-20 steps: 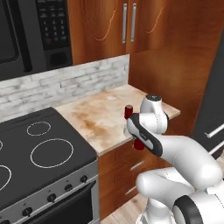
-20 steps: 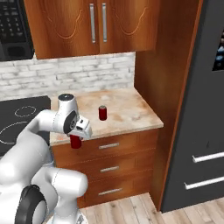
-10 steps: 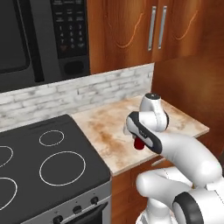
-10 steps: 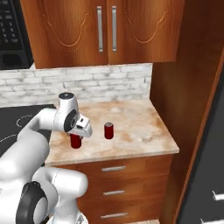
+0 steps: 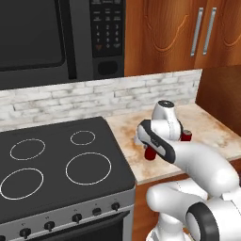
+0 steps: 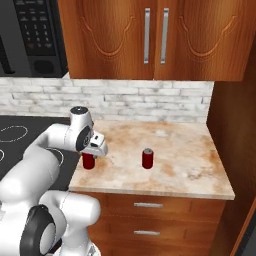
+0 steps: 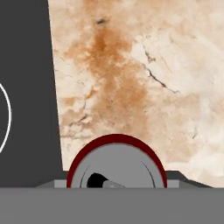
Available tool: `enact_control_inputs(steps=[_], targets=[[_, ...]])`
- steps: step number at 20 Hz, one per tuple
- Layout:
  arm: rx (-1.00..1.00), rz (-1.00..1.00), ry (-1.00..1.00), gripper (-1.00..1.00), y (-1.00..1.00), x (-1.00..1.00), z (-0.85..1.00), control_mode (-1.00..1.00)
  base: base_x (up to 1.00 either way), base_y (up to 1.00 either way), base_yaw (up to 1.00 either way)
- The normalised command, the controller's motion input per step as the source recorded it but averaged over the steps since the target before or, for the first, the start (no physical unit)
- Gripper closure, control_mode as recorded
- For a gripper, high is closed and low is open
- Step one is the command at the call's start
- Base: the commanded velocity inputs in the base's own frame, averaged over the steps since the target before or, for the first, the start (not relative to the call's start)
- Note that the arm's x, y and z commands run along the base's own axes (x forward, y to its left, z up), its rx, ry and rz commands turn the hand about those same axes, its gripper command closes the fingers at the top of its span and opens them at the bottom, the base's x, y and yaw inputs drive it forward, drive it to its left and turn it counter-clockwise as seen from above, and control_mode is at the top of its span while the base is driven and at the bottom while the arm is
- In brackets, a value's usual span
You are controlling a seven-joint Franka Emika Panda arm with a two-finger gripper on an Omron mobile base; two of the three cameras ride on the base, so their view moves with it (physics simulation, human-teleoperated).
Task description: Four empty soda cans are scattered around the kitchen. Gather all the cans and cluster them next to the stove for recycling.
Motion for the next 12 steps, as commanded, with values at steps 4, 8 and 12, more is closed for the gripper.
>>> enact_control_inputs(steps=[4, 8, 12], targets=[[0.06, 0.22, 0.0, 1.0, -0.04, 0.69, -0.07, -1.0, 0.0, 0.0, 0.0], [0.0, 0.13, 0.06, 1.0, -0.02, 0.72, -0.05, -1.0, 0.0, 0.0, 0.0], [-0.11, 0.01, 0.08, 1.0, 0.21, 0.86, 0.0, -1.0, 0.0, 0.0, 0.0]])
